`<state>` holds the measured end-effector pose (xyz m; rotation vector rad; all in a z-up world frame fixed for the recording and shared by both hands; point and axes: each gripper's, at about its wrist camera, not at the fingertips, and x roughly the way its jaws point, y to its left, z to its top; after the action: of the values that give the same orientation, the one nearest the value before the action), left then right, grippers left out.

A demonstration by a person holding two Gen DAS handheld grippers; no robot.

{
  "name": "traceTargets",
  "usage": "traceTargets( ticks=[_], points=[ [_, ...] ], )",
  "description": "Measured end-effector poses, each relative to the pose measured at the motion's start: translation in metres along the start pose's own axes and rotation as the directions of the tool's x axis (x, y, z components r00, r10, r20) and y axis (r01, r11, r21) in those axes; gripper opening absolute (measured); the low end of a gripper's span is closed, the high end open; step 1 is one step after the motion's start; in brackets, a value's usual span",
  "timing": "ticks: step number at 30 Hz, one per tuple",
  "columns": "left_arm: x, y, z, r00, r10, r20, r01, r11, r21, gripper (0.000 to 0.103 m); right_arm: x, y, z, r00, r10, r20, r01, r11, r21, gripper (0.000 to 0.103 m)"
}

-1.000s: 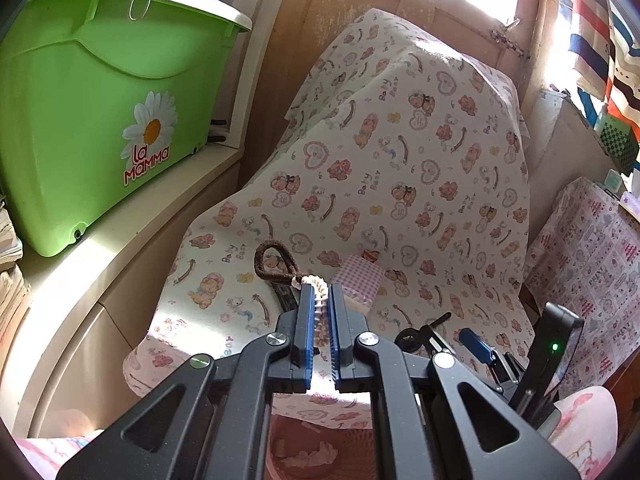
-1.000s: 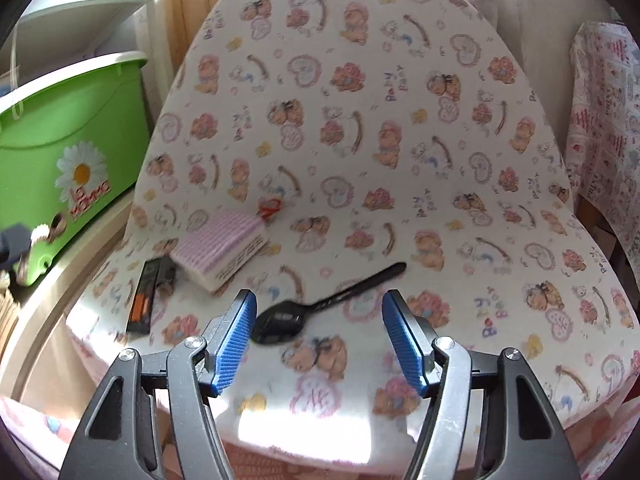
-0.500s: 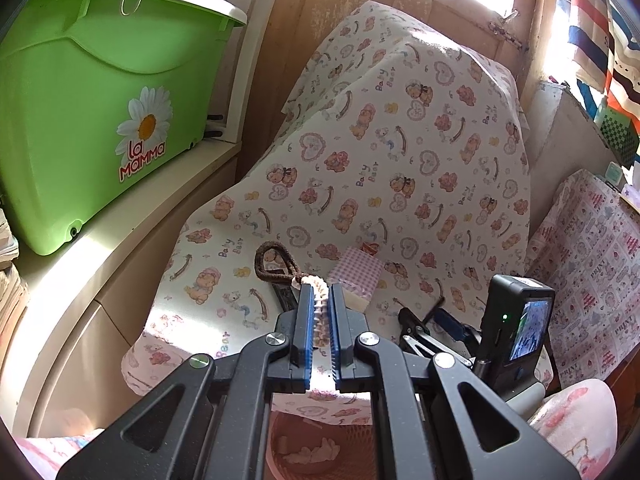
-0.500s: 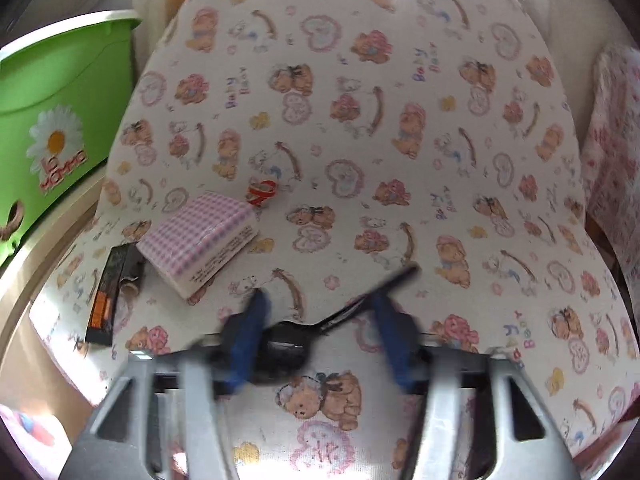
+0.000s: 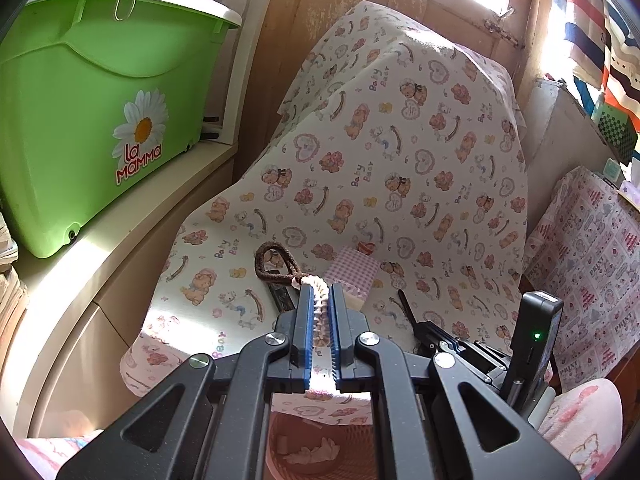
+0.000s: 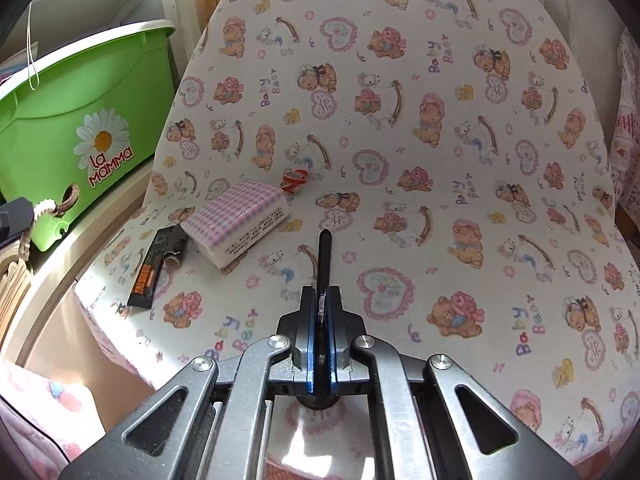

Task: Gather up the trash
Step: 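Carry the held cord and spoon off the seat toward the pink wastebasket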

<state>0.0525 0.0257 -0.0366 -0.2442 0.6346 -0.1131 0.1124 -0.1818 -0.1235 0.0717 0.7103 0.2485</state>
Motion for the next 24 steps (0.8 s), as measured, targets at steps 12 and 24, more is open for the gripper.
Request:
traceTargets(
  ticks=[12, 24],
  points=[
    [-0.003, -0.01, -0.002, 1.0, -0.017, -0.006, 0.017, 0.999, 0.04, 0.007, -0.044, 0.006, 0.012, 0.996, 0.005, 0.091, -0.003, 1.0, -0.022, 0.001],
    [-0.002, -0.012, -0.008, 1.0, -0.022, -0.021, 0.023, 0.999, 0.041, 0.007, -0.013, 0.013, 0.005, 1.0, 0.007, -0.021, -0.01, 0.994, -0.112, 0.009]
  ],
)
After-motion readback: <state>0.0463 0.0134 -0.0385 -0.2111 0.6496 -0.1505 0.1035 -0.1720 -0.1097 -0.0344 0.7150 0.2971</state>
